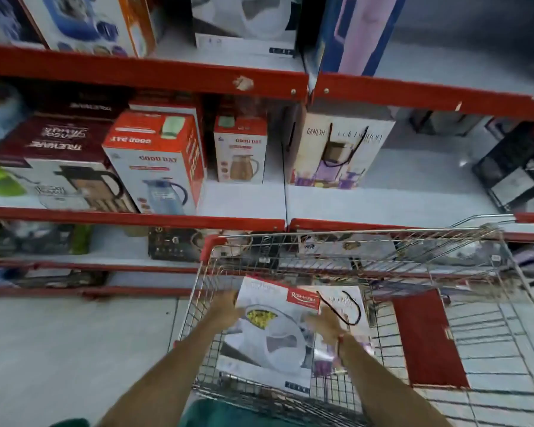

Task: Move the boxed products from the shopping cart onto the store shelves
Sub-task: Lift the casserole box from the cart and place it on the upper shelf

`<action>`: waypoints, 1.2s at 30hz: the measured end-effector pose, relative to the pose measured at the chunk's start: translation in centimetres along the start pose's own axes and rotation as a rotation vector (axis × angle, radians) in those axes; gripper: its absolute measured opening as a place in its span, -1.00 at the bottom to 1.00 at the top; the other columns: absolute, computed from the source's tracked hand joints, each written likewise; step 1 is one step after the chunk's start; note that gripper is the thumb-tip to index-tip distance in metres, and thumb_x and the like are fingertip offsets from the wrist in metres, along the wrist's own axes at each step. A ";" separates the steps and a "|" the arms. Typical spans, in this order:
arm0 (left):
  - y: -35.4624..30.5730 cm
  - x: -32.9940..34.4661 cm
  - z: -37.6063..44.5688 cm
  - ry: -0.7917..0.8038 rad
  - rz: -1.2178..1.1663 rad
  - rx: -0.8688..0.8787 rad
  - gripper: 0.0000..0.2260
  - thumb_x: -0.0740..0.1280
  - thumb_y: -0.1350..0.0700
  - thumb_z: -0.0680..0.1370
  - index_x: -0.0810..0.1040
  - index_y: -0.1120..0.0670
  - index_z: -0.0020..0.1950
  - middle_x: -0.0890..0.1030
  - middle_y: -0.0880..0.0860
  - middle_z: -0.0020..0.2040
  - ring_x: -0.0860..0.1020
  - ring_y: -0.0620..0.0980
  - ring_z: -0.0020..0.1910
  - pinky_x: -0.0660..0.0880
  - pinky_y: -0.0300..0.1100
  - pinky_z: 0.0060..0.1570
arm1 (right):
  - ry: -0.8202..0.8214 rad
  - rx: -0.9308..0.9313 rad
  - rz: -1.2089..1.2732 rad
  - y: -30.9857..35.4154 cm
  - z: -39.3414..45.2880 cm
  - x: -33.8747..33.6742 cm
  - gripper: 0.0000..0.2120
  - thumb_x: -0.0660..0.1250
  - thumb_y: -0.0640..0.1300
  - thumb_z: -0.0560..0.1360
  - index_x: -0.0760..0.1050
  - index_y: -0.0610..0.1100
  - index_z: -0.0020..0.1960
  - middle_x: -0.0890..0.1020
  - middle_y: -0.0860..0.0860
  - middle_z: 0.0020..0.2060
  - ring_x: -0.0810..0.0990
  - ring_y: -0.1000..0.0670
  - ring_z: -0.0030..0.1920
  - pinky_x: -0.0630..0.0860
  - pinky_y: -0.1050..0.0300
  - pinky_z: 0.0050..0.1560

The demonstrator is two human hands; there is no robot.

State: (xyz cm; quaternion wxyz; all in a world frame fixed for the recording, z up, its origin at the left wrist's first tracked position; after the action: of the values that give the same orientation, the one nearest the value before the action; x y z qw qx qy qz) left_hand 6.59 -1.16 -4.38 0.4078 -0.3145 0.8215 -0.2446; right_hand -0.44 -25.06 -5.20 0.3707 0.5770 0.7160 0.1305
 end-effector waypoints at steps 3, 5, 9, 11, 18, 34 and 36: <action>4.7 4.0 -1.4 0.185 -0.058 -0.208 -0.65 0.38 0.19 0.47 0.44 0.22 0.22 0.53 0.06 0.13 0.52 0.09 0.16 0.48 -0.20 0.06 | 0.165 0.186 -0.034 -6.0 0.6 2.5 -0.85 0.34 -0.26 0.47 0.55 -0.34 -0.01 0.65 -0.26 0.02 0.64 -0.19 0.01 0.63 0.01 0.03; 5.8 5.2 -2.3 0.188 -0.098 -0.251 -0.65 0.38 0.24 0.46 0.47 0.23 0.24 0.56 0.10 0.13 0.53 0.08 0.14 0.47 -0.11 0.14 | 0.165 0.200 0.016 -7.1 0.8 3.1 -0.73 0.35 -0.28 0.46 0.54 -0.36 0.13 0.64 -0.26 0.08 0.63 -0.22 0.11 0.58 -0.04 0.16; 4.5 4.0 -2.6 0.073 -0.097 -0.220 -0.60 0.43 0.21 0.43 0.48 0.11 0.25 0.52 0.12 0.24 0.51 0.03 0.05 0.53 -0.23 -0.12 | 0.034 0.144 0.037 -12.8 7.0 1.5 -0.54 0.48 -0.30 0.27 0.49 -0.16 0.14 0.65 -0.22 0.07 0.66 -0.18 -0.01 0.64 -0.18 0.00; 3.3 2.3 -2.8 0.017 -0.040 -0.152 -0.55 0.48 0.18 0.39 0.47 0.10 0.25 0.53 0.09 0.23 0.51 -0.01 0.01 0.48 -0.35 -0.28 | 0.027 0.080 0.053 -11.2 6.7 0.0 -0.42 0.54 -0.29 0.23 0.39 -0.12 0.17 0.62 -0.16 0.09 0.64 -0.15 0.03 0.68 -0.04 -0.09; -2.6 -5.7 -6.9 -0.074 -0.218 0.021 -0.52 0.54 0.28 0.29 0.43 0.17 0.13 0.60 0.05 0.02 0.60 0.03 0.01 0.56 -0.07 0.03 | -0.147 -0.239 0.053 6.0 -6.8 -5.7 -0.49 0.50 -0.34 0.35 0.38 -0.06 0.18 0.64 0.03 -0.06 0.64 -0.03 -0.07 0.64 0.00 -0.08; -12.8 -16.3 -13.6 -0.270 -0.415 0.445 -0.22 0.50 0.43 0.26 0.37 -0.24 0.25 0.67 -0.27 -0.03 0.64 -0.27 -0.04 0.58 -0.39 -0.13 | -0.342 -0.773 0.146 18.6 -17.7 -10.5 -0.42 0.54 -0.29 0.32 0.38 0.25 0.06 0.59 0.21 0.06 0.55 0.23 0.11 0.49 0.54 -0.21; -12.9 -16.5 -13.4 -0.284 -0.404 0.453 -0.21 0.51 0.44 0.25 0.37 -0.21 0.27 0.67 -0.27 -0.02 0.64 -0.27 -0.02 0.56 -0.42 -0.11 | -0.353 -0.780 0.140 18.8 -17.7 -10.5 -0.43 0.55 -0.27 0.31 0.39 0.26 0.05 0.59 0.24 0.06 0.55 0.24 0.11 0.58 0.40 -0.12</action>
State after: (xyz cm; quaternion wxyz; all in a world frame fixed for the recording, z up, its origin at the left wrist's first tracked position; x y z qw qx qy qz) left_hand 7.39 3.81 19.97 0.5213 -0.4032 0.6022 -0.4506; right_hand 1.85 -24.85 22.55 0.6679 0.4544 0.4981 0.3153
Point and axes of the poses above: each hand's wrist, its own z-axis towards the middle knuckle, its own x-axis out of the palm, y = z × x, the point moved 8 cm from there along z, towards the middle knuckle
